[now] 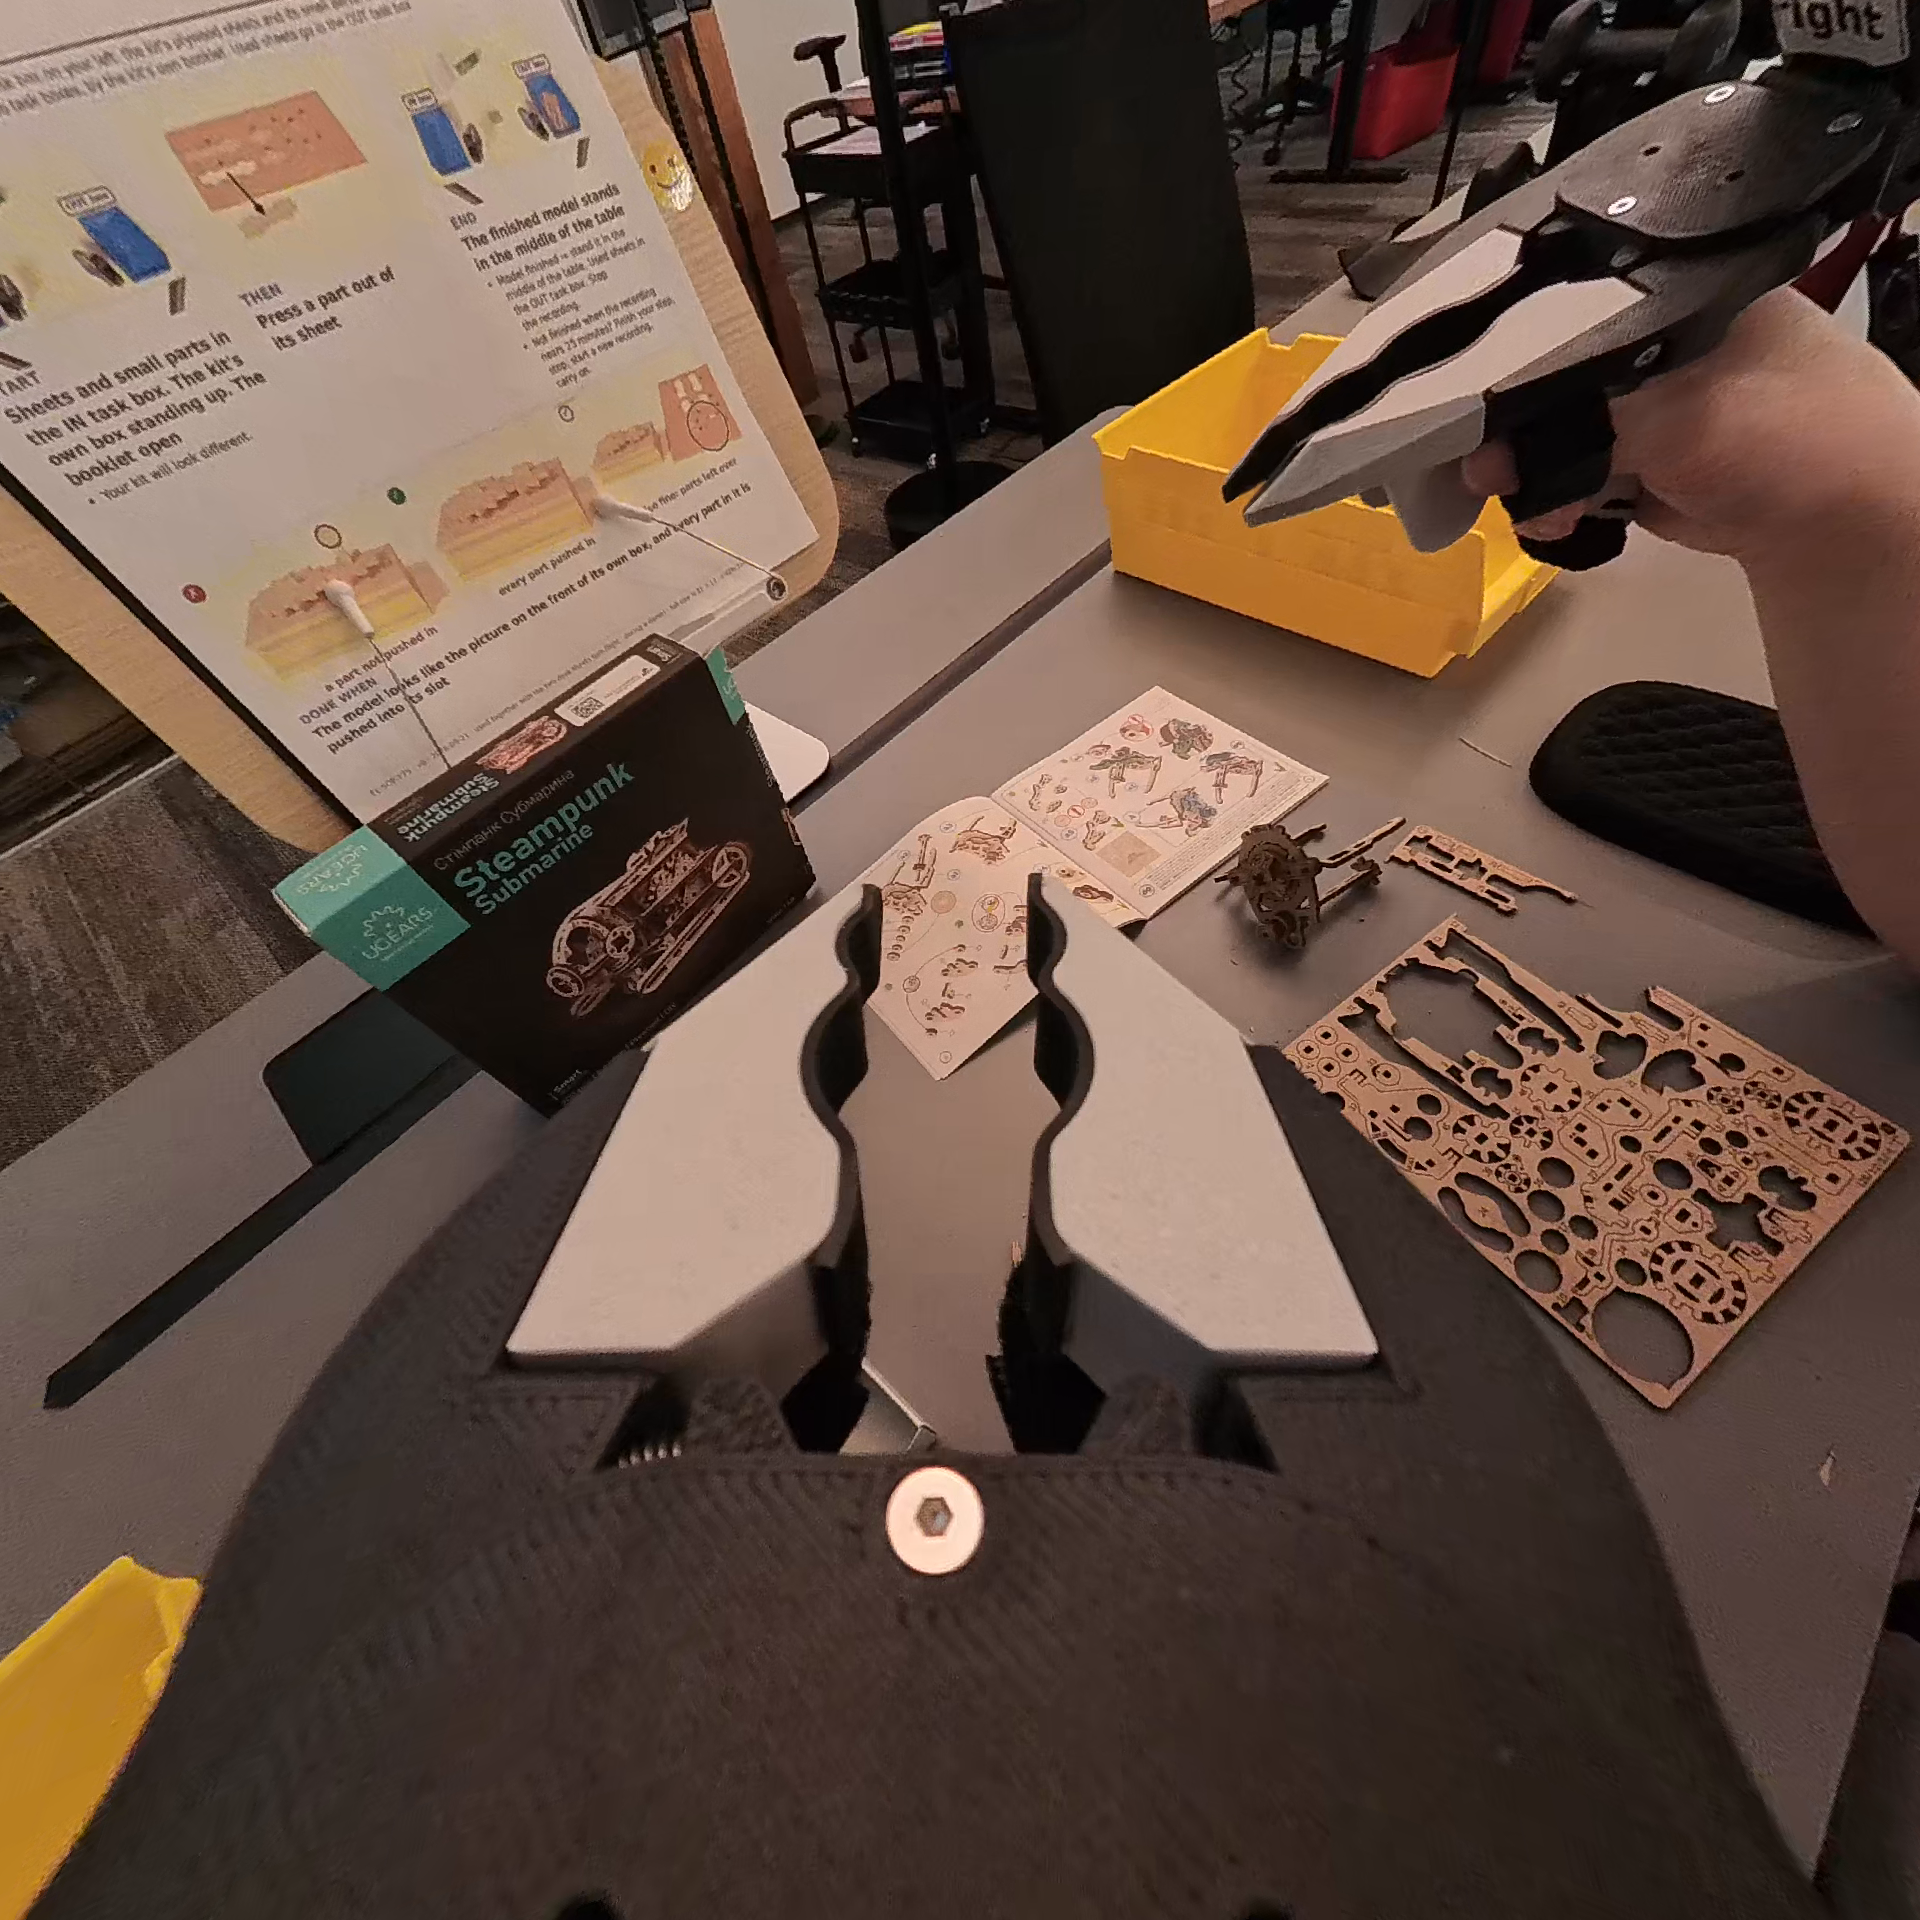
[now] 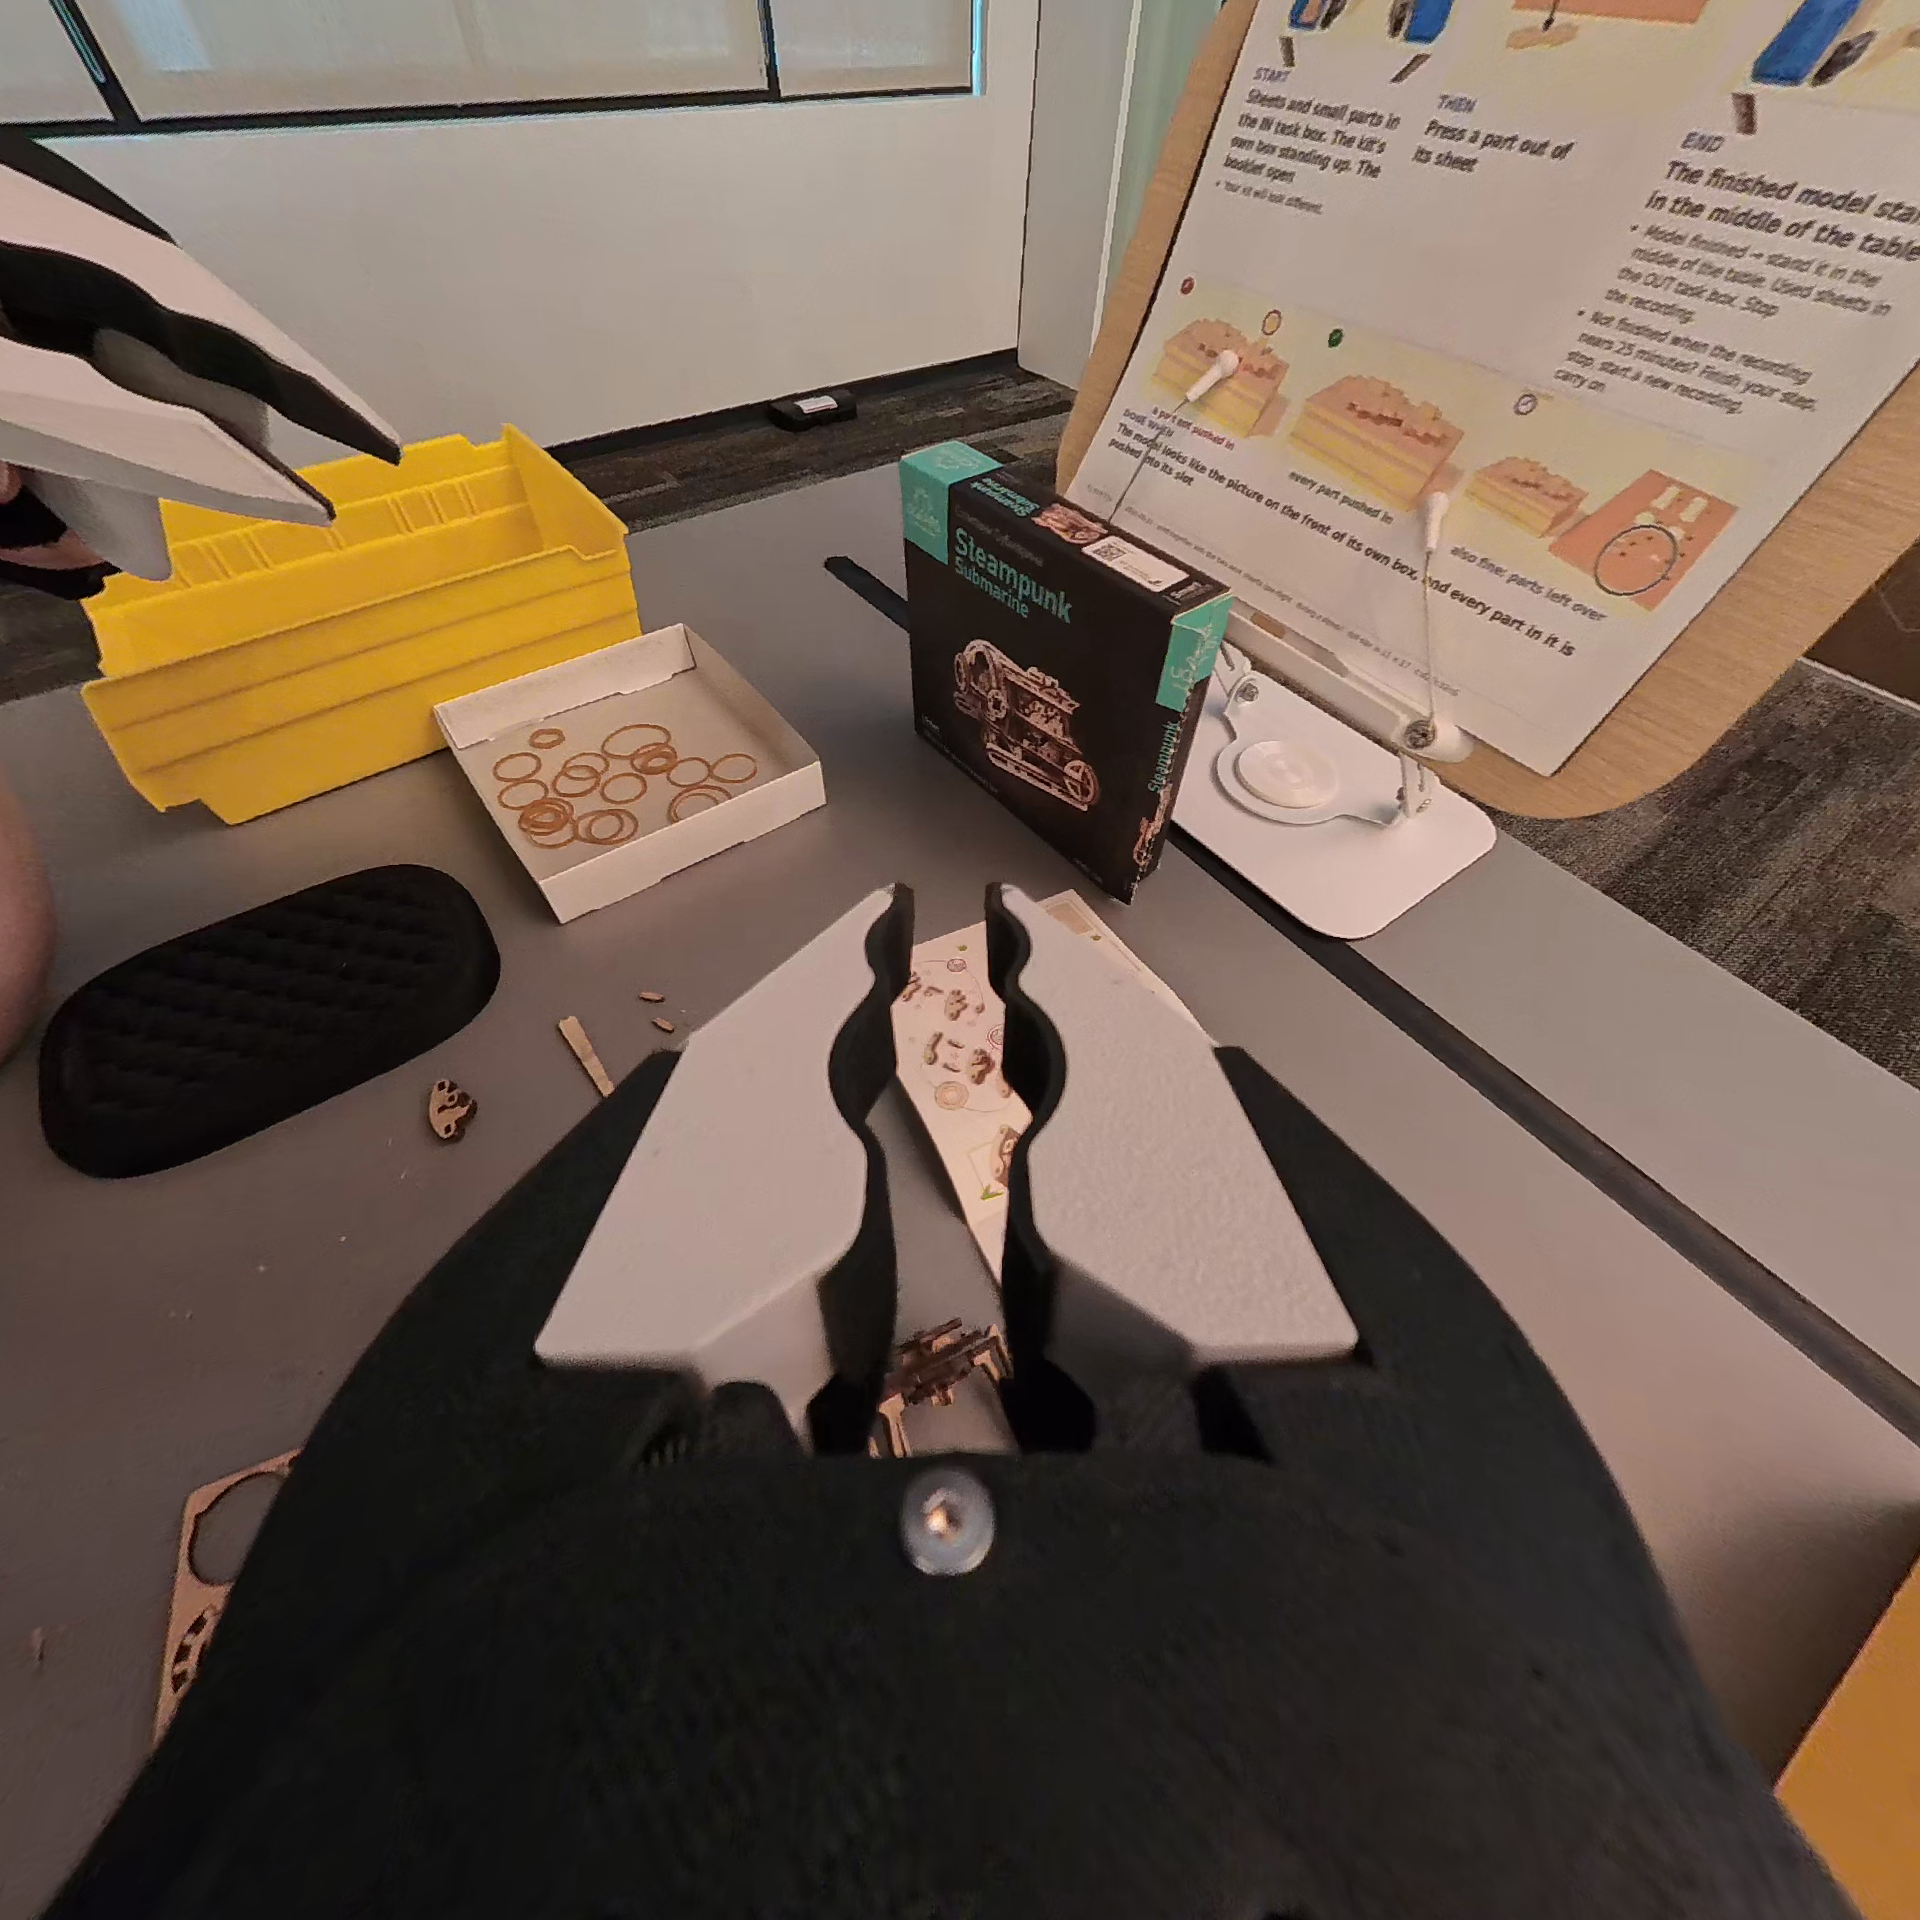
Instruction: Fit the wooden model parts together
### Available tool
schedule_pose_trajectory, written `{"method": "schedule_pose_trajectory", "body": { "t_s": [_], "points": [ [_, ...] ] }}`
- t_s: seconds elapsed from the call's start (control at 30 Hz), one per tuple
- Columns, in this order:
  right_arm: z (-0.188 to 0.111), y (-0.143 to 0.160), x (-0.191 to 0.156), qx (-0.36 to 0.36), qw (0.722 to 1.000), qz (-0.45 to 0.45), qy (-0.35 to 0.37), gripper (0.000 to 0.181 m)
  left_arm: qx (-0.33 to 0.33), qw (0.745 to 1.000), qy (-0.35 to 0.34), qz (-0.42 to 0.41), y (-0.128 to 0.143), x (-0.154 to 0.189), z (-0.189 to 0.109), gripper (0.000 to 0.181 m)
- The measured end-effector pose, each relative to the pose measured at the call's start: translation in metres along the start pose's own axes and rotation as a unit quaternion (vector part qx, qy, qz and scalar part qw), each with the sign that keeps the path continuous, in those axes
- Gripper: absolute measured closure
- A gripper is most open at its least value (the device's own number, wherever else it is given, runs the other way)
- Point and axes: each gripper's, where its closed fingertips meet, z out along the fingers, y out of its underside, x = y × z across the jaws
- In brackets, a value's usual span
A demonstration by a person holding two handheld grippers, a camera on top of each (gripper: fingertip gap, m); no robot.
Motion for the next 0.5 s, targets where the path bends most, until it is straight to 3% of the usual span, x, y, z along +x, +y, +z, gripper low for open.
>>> {"method": "schedule_pose_trajectory", "body": {
  "t_s": [0.5],
  "points": [
    [0.0036, 0.0031, -0.0063, -0.012, 1.000, -0.012, -0.011, 0.169, -0.014, 1.000, 0.010, 0.006, 0.0032, 0.0058, 0.0018, 0.155]
  ]
}}
